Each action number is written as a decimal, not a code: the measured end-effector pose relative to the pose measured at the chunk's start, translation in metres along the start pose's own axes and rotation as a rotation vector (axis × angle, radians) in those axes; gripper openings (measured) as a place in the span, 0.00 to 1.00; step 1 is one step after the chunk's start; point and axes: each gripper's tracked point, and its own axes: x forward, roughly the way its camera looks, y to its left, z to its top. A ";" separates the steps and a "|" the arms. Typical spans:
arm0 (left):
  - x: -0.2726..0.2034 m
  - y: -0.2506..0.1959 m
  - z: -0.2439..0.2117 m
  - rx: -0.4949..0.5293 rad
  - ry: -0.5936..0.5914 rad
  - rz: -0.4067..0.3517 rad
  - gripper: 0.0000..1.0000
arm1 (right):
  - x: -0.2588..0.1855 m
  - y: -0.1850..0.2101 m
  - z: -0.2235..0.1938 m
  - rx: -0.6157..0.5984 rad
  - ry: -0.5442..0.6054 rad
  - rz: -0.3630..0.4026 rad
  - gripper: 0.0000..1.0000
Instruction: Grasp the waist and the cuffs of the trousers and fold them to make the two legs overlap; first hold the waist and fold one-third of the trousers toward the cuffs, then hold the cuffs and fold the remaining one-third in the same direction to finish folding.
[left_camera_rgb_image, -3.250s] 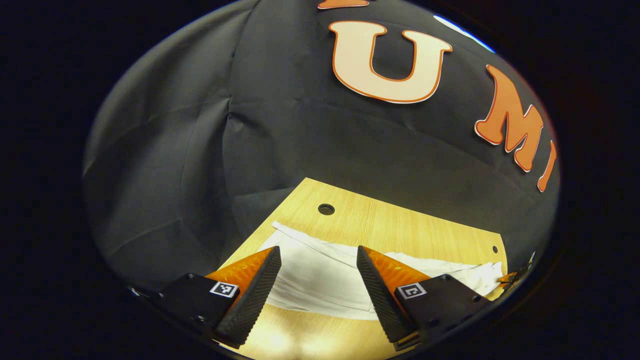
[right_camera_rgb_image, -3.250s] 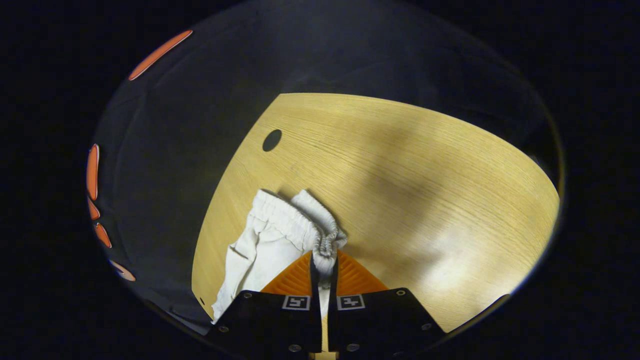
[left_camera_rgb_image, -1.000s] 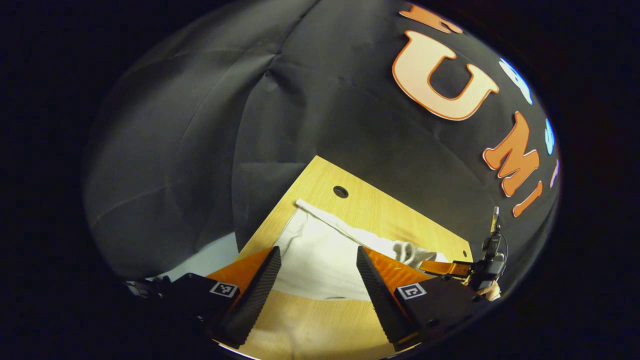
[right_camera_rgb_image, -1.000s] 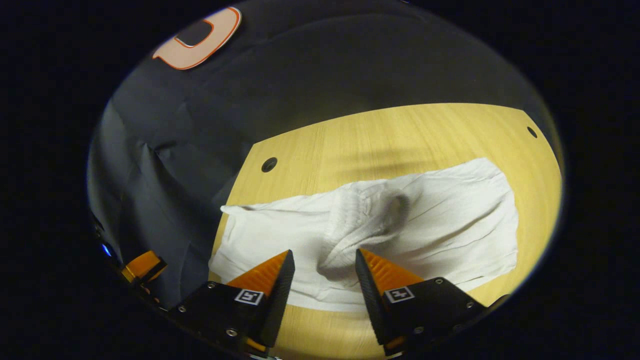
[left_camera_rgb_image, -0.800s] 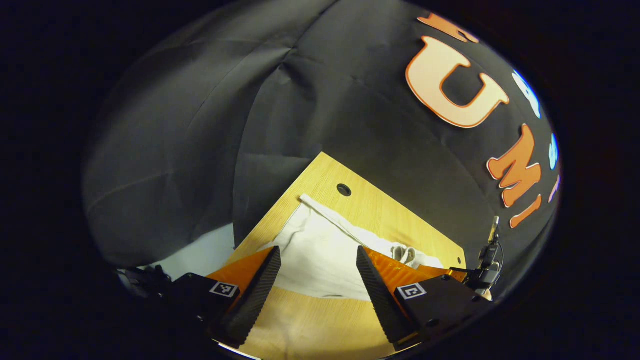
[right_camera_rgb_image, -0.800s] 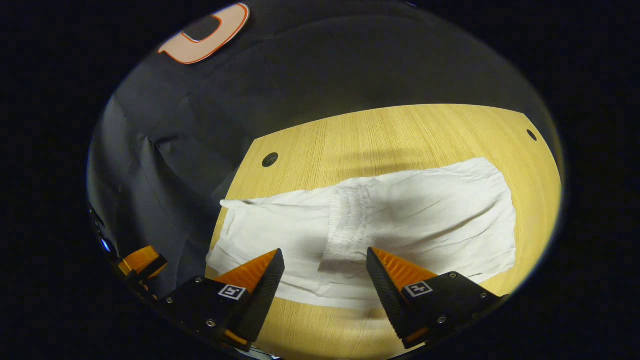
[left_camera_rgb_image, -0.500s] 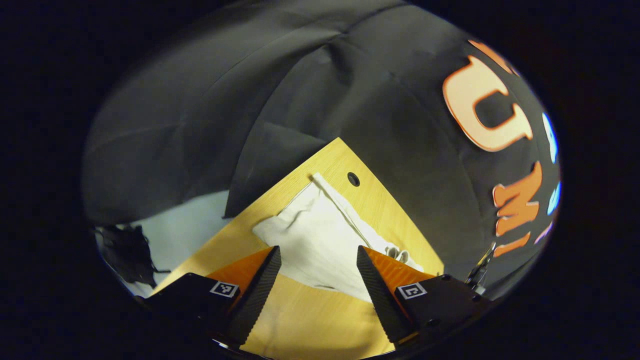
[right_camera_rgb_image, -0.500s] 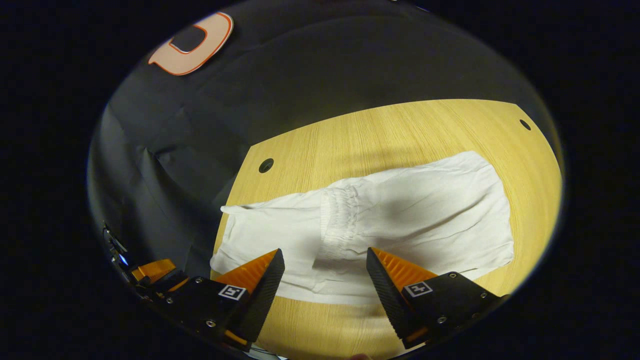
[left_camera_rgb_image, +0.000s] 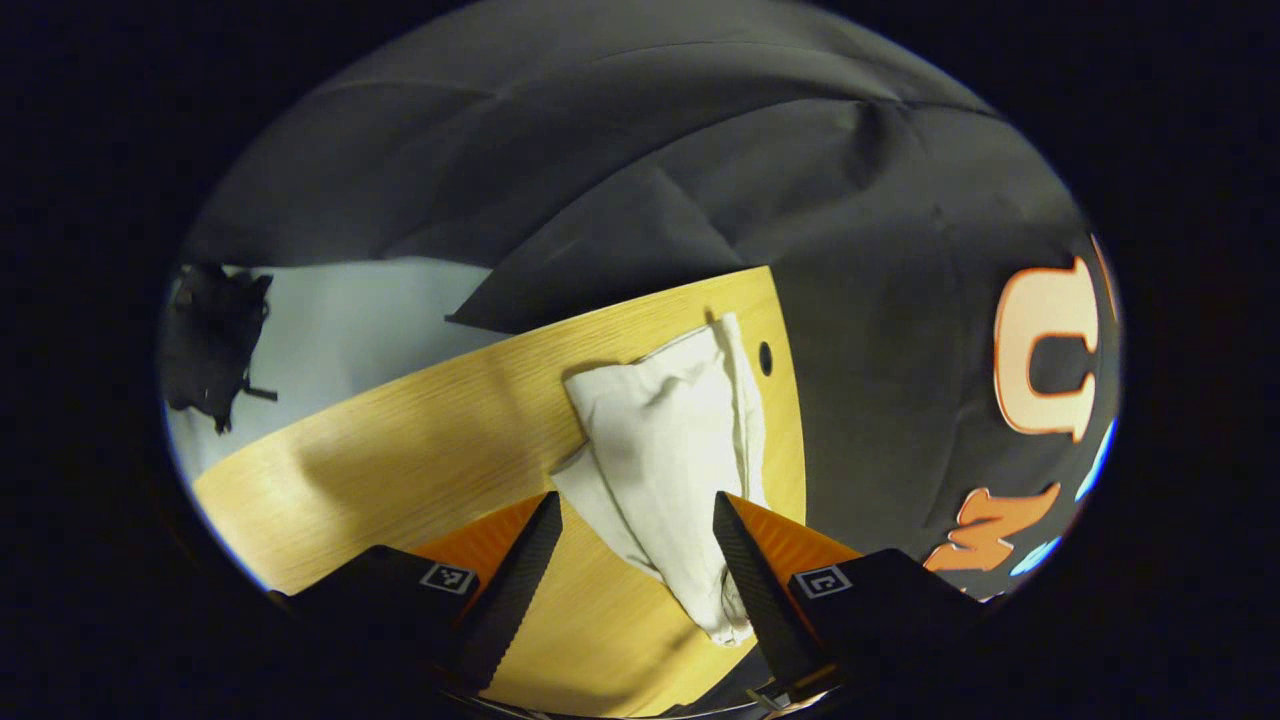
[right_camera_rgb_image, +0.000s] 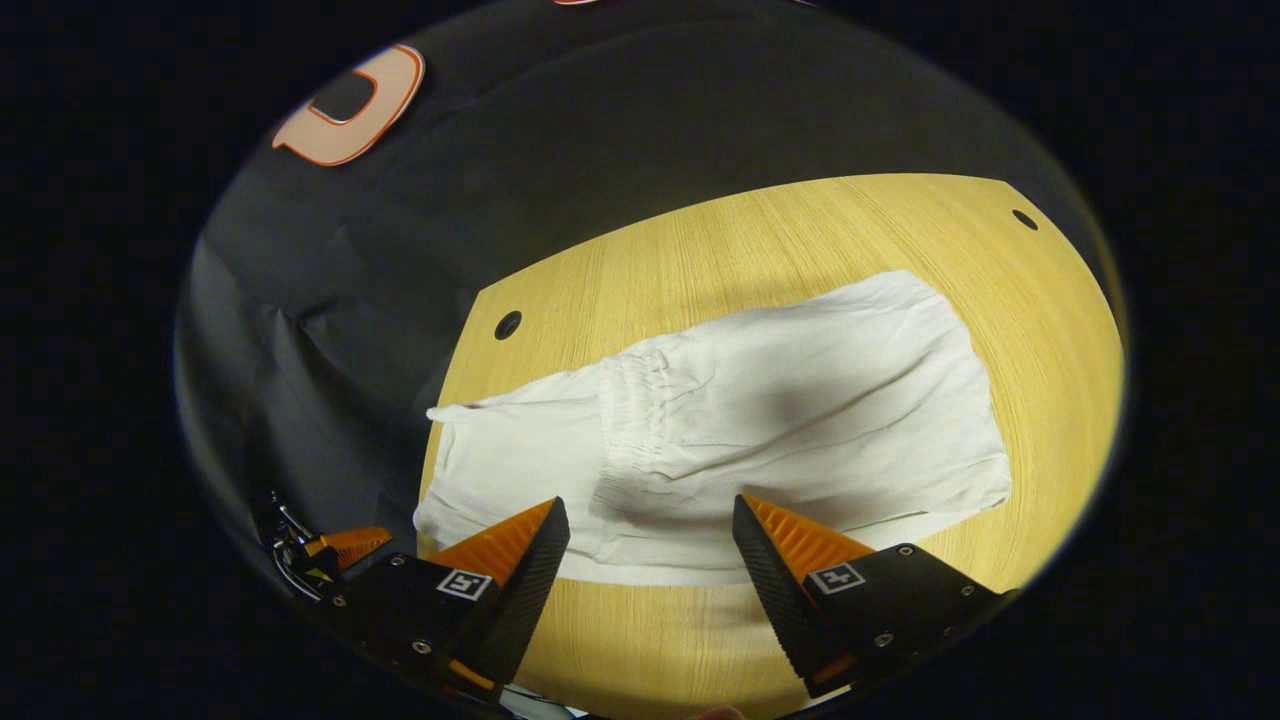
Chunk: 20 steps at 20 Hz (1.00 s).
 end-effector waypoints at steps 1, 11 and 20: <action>0.006 0.002 0.000 -0.015 0.003 0.004 0.99 | -0.001 -0.003 0.000 0.006 0.003 -0.002 0.99; 0.035 0.000 0.001 0.015 0.010 0.018 0.99 | -0.004 -0.040 0.007 0.082 0.014 -0.030 0.99; 0.068 0.000 -0.005 0.107 0.039 0.155 0.13 | -0.016 -0.074 0.003 0.118 0.009 -0.045 0.99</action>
